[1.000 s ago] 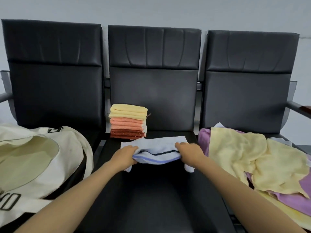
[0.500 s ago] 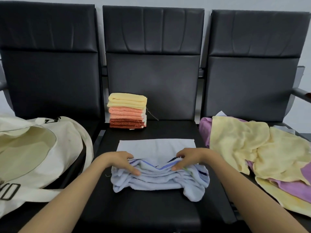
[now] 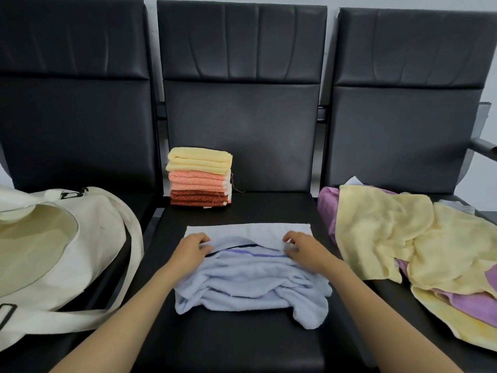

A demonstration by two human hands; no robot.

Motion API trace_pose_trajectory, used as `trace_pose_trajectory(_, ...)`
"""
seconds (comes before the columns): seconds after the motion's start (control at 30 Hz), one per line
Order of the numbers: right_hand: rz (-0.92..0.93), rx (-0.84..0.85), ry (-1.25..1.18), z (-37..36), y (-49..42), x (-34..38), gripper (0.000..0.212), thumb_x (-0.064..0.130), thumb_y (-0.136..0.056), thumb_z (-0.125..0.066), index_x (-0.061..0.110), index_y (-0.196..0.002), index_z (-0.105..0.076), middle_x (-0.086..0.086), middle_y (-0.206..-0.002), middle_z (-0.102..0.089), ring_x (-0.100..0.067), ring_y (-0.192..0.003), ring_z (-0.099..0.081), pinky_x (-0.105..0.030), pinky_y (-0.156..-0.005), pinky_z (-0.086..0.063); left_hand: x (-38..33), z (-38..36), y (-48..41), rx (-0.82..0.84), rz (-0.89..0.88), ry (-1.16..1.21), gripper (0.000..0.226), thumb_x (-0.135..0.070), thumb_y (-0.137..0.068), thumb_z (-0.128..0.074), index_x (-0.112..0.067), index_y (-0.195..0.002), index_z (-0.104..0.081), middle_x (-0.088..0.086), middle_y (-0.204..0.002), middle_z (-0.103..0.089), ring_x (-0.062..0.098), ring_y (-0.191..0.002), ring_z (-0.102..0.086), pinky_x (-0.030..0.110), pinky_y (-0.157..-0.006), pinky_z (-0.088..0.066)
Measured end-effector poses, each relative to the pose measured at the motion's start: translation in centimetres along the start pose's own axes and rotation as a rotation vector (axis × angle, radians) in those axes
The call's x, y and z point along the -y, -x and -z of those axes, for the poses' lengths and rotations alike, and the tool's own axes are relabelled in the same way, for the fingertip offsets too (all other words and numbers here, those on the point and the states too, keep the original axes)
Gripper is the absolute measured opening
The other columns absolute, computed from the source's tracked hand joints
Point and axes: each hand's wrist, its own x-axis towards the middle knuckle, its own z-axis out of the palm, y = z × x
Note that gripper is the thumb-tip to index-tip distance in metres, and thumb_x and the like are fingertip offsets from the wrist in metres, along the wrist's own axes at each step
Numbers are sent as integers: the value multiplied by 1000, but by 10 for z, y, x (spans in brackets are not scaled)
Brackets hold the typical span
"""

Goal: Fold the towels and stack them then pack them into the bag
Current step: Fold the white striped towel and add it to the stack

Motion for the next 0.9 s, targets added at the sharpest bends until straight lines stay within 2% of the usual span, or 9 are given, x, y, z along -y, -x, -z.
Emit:
trace_pose_trajectory(0.13, 5, 86, 157, 1, 0, 2, 34, 18, -92, -52, 17, -126, -53, -5, -128, -54, -25, -113, -52, -32, -92, -45, 5, -1, 1, 74, 9, -108, 9, -17, -89, -57, -21, -83, -63, -1, -97, -63, 15, -89, -60, 34, -83, -52)
trace_pose_trajectory(0.33, -38, 272, 256, 15, 10, 0, 29, 15, -79, -63, 20, -108, -61, 1, -111, -58, -17, -96, -53, -23, -76, -44, -1, 5, 8, 260, 20, -123, 13, -33, -85, -68, -22, -79, -65, -4, -86, -65, 11, -80, -59, 22, -66, -45)
trace_pose_trajectory(0.43, -30, 170, 58, 21, 12, -12, 10, 17, -88, -56, 24, -94, -61, 3, -105, -61, -16, -94, -58, -21, -76, -43, -1, 10, 9, 165, 51, 54, 17, -33, -87, -67, -18, -79, -64, -1, -82, -63, 15, -78, -58, 25, -66, -43)
trace_pose_trajectory(0.5, -46, 46, -65, 24, 11, -20, 13, 14, -94, -50, 23, -93, -59, 2, -106, -61, -17, -96, -59, -21, -77, -41, -1, 16, 10, 93, 83, 225, 17, -33, -87, -68, -17, -82, -65, 1, -84, -64, 17, -81, -59, 31, -71, -46)
trace_pose_trajectory(0.57, -43, -116, -86, 23, 12, -20, 11, 17, -97, -49, 23, -96, -57, 1, -107, -60, -15, -95, -58, -20, -77, -38, -5, 20, 14, 65, 58, 360, 12, -31, -87, -69, -19, -89, -67, 2, -92, -68, 19, -90, -64, 37, -82, -51)
trace_pose_trajectory(0.63, 74, -205, -127, 17, 14, -10, 15, 25, -95, -56, 21, -109, -60, 3, -112, -58, -12, -102, -56, -17, -83, -38, -14, 23, 19, 77, -56, 364, 7, -29, -89, -66, -25, -93, -70, -6, -96, -70, 11, -95, -64, 33, -86, -51)
trace_pose_trajectory(0.7, 230, -163, -159, 8, 18, 12, 35, 33, -92, -61, 22, -125, -55, 9, -121, -54, -6, -113, -48, -16, -94, -35, -29, 22, 25, 131, -166, 339, 7, -28, -90, -65, -29, -94, -71, -13, -97, -70, 3, -96, -63, 23, -86, -48)
trace_pose_trajectory(0.77, 343, -101, -168, -1, 18, 33, 42, 38, -90, -62, 25, -129, -53, 13, -126, -53, -3, -117, -44, -17, -98, -34, -44, 18, 30, 191, -240, 369, 9, -23, -89, -67, -26, -94, -73, -15, -98, -70, 2, -98, -64, 18, -86, -48)
trace_pose_trajectory(0.9, 337, -19, -97, -11, 11, 51, 29, 33, -95, -55, 19, -120, -58, 3, -115, -63, -15, -104, -58, -28, -88, -47, -51, 21, 33, 145, -274, 459, 10, -17, -88, -67, -23, -95, -73, -12, -96, -71, 3, -96, -65, 15, -82, -49)
